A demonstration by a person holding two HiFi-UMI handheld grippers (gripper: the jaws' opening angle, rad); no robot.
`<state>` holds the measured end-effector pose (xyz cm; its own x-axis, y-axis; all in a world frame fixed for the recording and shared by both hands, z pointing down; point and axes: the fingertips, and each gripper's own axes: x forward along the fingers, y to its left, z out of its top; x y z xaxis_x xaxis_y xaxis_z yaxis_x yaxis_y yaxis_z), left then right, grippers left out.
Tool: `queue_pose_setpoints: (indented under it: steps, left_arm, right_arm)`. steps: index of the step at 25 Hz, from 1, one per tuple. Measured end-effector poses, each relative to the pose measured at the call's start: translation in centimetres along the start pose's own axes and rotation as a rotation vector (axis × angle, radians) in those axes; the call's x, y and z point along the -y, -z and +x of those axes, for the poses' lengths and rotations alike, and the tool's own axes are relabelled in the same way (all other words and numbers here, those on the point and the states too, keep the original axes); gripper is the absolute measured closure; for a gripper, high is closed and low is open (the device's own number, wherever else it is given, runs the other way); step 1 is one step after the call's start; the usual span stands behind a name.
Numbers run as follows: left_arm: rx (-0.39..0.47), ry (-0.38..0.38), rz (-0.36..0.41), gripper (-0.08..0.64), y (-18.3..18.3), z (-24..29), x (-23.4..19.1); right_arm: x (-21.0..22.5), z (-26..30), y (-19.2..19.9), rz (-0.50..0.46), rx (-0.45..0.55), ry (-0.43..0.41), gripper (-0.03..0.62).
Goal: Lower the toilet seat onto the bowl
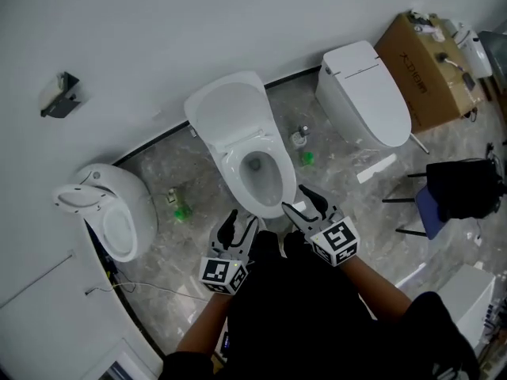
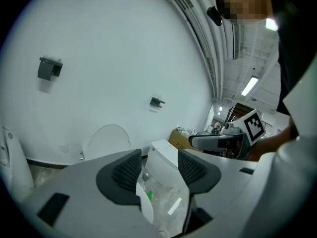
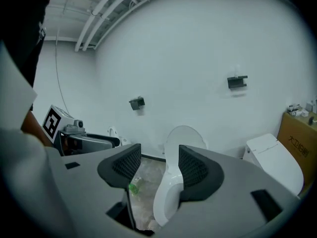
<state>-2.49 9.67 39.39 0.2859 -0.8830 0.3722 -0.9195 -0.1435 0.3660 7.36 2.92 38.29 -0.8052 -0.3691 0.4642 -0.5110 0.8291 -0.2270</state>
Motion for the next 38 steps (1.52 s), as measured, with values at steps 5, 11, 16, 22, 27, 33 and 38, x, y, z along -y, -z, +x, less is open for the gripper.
queue_pose_setpoints:
  steps: [5,11,16,22,27,33,38]
  left_arm:
    - [0.093,-0.015,-0.007,0.330,-4.9,-2.8,-0.3]
    - [0.168,0.022,-0.022,0.332,-9.2,-3.5,1.3]
    - [0.310,0.060,-0.023,0.513,-12.8,-4.4,1.3]
    - [0.256,0.053,0.019,0.543,-12.2,-4.6,0.0]
    - [0.224,0.072,0.027,0.543,-11.3,-4.6,-0.5]
    - [0.215,0.072,0.019,0.543,-10.8,-5.1,-1.5]
    - [0.207,0.079,0.006,0.543,-10.2,-5.8,-2.1]
  right_arm:
    - [-2.1,-2.6,-5.0,0.029,0.108,0.012,0.342]
    - [-2.7,-4.7,-8.9,0.002,0.198,0.047,0.369]
    - [-3.1,-5.3,-10.6,0.032,0.280,0.050,0.535]
    - [-3.7,-3.9,-11.3,0.006,0.251,0.101,0.552]
    - [-3.9,-3.4,-12.0,-0.042,0.254,0.156,0.557]
    - [-5.6,-2.8,-12.8,-0.038,0.275,0.135,0.557]
    - [-6.8,-2.5,-12.4,-0.056,0.262,0.124,0.558]
